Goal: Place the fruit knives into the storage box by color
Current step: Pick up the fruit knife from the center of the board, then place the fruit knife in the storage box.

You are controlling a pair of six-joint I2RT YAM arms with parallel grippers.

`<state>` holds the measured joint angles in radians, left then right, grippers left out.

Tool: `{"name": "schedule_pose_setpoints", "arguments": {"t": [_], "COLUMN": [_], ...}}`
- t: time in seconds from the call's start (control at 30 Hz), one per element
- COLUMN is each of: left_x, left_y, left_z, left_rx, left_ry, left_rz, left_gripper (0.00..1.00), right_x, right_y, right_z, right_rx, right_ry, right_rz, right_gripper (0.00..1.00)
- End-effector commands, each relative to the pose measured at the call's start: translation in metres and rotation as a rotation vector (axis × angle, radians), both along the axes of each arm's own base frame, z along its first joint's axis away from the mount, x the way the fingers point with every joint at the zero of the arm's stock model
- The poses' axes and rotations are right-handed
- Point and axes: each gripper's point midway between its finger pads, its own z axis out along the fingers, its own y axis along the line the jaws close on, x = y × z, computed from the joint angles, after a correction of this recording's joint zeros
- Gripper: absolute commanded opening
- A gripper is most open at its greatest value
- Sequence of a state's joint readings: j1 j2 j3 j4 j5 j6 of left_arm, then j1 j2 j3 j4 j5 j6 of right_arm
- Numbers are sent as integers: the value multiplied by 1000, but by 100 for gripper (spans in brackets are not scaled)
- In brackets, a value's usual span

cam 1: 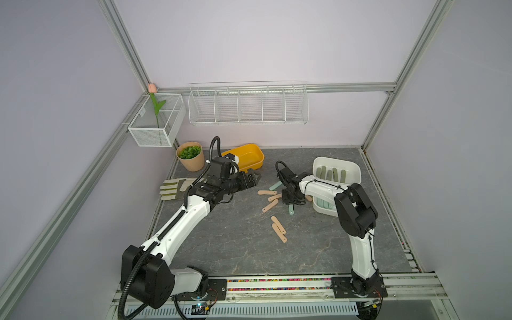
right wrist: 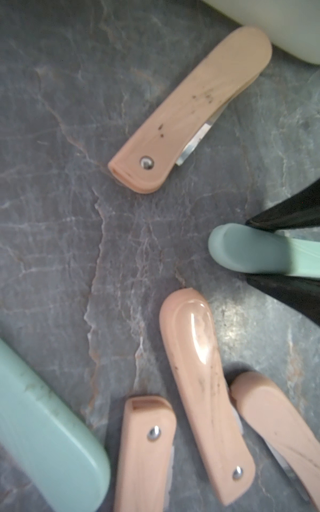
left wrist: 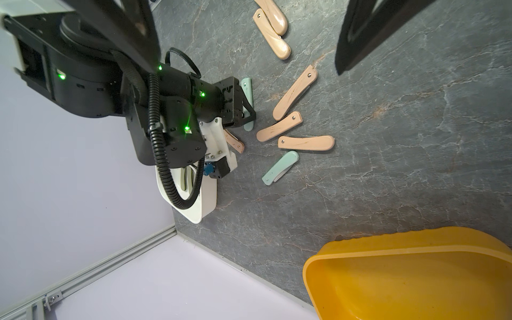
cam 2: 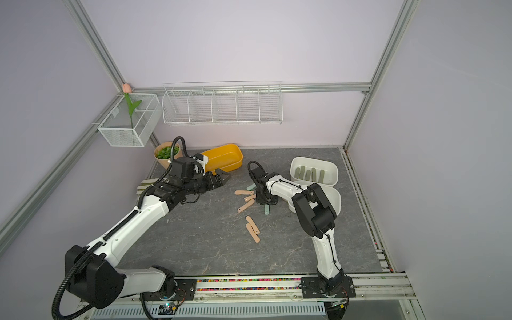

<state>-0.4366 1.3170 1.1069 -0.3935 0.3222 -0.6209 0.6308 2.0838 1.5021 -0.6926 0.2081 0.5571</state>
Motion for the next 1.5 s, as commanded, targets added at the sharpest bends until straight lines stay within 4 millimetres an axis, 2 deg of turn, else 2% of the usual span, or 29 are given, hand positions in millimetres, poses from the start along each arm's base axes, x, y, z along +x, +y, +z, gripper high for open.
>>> {"name": "schedule_pose_setpoints", "arguments": {"t": [0.0, 0.2, 0.6, 0.77, 0.87, 1.0, 1.17, 1.47], "left_x": [3, 6, 8, 9, 8, 5, 1, -6], "left_y": [0, -4, -12, -20, -32, -56, -93, -149], "left_z": [-5, -5, 2, 3, 7, 10, 14, 22], "left_rx": [-13, -35, -92, -110, -113, -109, -107, -109], "left_ry": [12, 20, 28, 32, 27, 26, 22, 12], "left_rz": [5, 5, 0, -8, -32, -77, -146, -244], "left_gripper": [99, 99, 99, 99, 99, 99, 99, 99], "right_x": [-4, -1, 8, 13, 16, 20, 19, 7], "right_y": [4, 9, 19, 14, 5, -17, -58, -151], "right_z": [-14, 0, 44, 65, 80, 100, 120, 125], "right_rx": [12, 46, 141, 180, 204, 232, 235, 233], "right_ry": [45, 15, -67, -102, -127, -164, -202, -224], "right_rz": [19, 31, 35, 20, 5, -30, -81, -237], "right_gripper": [28, 26, 25, 25, 25, 26, 25, 25]}}
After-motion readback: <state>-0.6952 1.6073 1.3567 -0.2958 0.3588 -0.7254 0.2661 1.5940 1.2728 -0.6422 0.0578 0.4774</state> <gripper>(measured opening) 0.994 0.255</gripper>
